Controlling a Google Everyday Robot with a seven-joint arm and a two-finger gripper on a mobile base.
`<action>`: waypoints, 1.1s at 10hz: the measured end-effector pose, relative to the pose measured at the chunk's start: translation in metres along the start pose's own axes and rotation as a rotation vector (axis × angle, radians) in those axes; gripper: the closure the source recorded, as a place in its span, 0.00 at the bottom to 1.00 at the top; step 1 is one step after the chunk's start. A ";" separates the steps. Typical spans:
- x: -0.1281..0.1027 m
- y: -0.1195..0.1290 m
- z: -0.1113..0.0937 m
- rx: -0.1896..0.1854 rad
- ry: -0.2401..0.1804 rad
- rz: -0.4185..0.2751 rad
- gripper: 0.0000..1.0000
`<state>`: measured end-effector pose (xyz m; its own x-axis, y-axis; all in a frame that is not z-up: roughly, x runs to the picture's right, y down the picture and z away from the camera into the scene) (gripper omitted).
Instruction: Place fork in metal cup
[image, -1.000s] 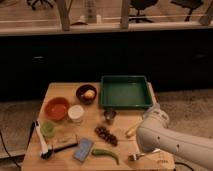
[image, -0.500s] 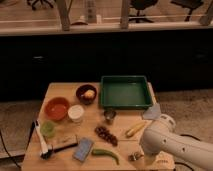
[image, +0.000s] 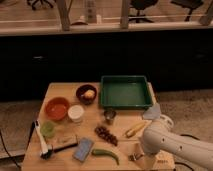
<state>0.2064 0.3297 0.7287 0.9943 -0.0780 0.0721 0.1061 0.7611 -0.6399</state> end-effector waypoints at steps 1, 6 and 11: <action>0.001 -0.001 0.003 -0.002 -0.001 -0.001 0.20; 0.014 0.004 0.022 -0.021 -0.025 0.018 0.59; 0.020 0.010 0.024 -0.038 -0.036 0.035 1.00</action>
<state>0.2271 0.3515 0.7423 0.9967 -0.0279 0.0756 0.0716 0.7376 -0.6714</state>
